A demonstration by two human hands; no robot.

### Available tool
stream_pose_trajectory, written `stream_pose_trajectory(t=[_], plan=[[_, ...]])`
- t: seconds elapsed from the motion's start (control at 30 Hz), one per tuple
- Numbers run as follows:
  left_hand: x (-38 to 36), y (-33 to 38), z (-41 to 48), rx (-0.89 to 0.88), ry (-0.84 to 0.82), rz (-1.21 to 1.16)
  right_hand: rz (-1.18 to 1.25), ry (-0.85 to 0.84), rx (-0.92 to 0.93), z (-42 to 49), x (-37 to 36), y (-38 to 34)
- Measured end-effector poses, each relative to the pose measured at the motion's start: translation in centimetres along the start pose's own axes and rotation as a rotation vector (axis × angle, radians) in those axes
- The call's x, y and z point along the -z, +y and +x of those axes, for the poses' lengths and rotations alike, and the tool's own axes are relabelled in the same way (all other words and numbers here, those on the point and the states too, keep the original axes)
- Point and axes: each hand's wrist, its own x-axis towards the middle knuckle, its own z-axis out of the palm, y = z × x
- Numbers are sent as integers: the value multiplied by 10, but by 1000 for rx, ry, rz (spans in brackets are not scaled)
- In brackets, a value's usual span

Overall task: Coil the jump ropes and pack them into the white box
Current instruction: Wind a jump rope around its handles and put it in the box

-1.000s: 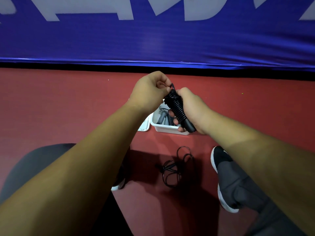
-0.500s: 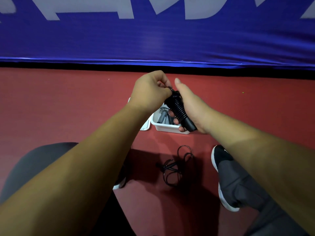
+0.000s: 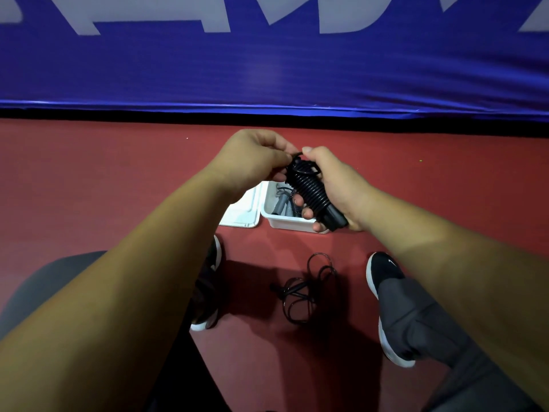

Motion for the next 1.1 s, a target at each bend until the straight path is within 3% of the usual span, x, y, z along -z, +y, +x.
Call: stream_pose_trajectory(t=[0.3,0.43,1.1], plan=[[8,1,-6,-2,-123,-7,7,-48,-5,3,2,0],[18,2,-9,-74,-174,147,22,-74,2,3,4,0],[3,-3,-13,-208,-22,323,-8,-216,-65,14,9,10]])
